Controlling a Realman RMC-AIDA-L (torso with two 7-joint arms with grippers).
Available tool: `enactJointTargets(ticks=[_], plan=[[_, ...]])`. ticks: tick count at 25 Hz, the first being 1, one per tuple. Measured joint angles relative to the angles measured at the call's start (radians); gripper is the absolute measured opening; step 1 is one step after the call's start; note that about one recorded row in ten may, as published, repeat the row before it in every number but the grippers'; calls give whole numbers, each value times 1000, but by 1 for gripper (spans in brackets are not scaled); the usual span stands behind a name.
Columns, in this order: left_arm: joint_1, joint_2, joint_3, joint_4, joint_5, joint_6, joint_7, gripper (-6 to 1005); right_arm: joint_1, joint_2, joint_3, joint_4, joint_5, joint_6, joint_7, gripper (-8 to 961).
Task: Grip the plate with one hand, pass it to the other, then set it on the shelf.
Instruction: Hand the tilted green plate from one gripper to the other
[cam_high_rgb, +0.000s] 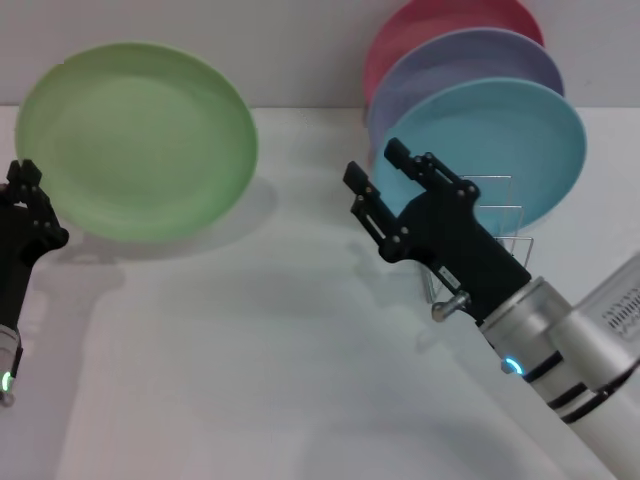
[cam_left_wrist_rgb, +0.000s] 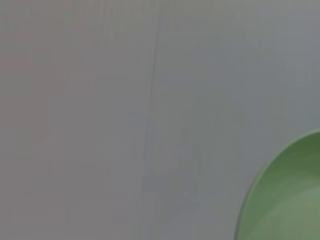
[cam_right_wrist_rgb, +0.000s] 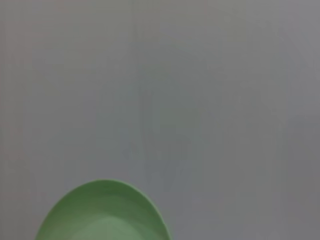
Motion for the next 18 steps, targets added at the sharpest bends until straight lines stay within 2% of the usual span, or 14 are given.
enactJointTargets(ticks=[9, 18], plan=[[55, 0, 80, 119, -159, -26, 243, 26, 50, 0, 8, 2, 0, 81, -4, 514], [89, 0, 177, 201, -276, 20, 432, 26, 94, 0, 12, 2, 2, 149, -6, 514]])
